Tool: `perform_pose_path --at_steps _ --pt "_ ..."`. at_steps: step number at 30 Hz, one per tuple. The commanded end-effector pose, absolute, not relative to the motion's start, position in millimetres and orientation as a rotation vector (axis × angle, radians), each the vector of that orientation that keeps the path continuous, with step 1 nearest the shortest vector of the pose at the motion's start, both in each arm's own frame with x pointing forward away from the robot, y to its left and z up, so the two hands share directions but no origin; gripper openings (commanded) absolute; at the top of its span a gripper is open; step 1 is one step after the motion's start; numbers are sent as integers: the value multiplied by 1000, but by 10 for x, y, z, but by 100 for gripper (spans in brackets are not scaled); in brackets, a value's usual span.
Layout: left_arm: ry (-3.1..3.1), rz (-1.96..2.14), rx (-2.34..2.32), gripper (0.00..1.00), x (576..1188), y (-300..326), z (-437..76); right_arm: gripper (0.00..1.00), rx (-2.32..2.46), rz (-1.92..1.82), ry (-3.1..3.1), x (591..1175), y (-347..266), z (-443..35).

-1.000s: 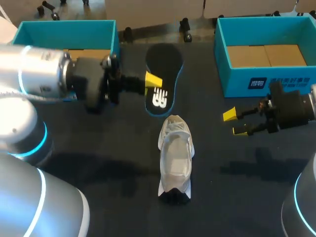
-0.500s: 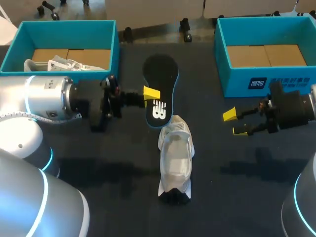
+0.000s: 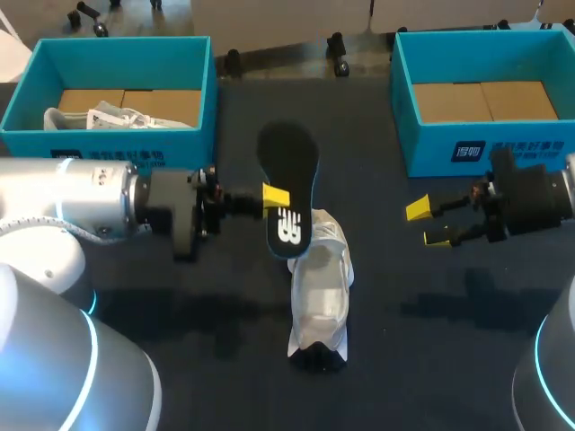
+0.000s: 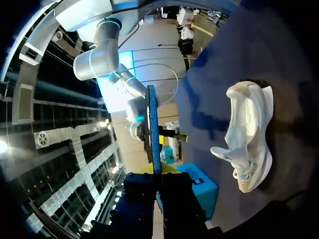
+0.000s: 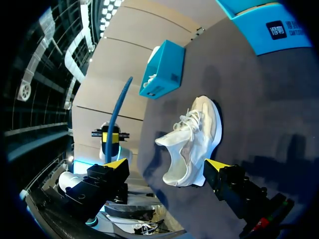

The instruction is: Take the shoe out of the shoebox, open the shoe tongue, remove and reinsert the insole, then place the shoe into the shoebox

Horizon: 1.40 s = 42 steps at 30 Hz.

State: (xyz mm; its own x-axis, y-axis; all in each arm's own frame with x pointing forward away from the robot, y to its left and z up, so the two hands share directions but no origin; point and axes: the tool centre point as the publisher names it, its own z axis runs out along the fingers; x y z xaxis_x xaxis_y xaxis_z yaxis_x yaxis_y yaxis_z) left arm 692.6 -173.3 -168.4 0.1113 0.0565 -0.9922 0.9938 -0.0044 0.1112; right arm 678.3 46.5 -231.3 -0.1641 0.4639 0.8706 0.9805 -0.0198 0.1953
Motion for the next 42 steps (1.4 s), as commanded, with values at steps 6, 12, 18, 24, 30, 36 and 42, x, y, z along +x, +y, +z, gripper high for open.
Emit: perform_pose_path --at_steps 6,12,18,24,30,36,42 --pt "1081 -1084 1346 0 7066 -1764 -1973 100 -1518 -1133 -1676 6788 480 -2319" --pt "1075 -1090 1354 0 7114 -1764 -2052 100 -1518 -1133 -1676 6788 480 -2319" --pt "1060 -1084 1355 0 7053 -1799 -2060 100 -1518 -1133 -1676 6788 480 -2319" --pt "1047 -1078 1347 0 6917 -1812 -2035 100 -1518 -1133 -1676 6788 480 -2319" --pt "1054 -1069 1338 0 6907 -1821 -2042 100 -1518 -1133 -1676 6788 480 -2319" --pt "1054 -1069 1338 0 6907 -1821 -2042 100 -1574 -1140 -1619 6943 518 -2248" --pt "1054 -1069 1338 0 6907 -1821 -2042 100 -1591 -1134 -1593 7109 540 -2163"
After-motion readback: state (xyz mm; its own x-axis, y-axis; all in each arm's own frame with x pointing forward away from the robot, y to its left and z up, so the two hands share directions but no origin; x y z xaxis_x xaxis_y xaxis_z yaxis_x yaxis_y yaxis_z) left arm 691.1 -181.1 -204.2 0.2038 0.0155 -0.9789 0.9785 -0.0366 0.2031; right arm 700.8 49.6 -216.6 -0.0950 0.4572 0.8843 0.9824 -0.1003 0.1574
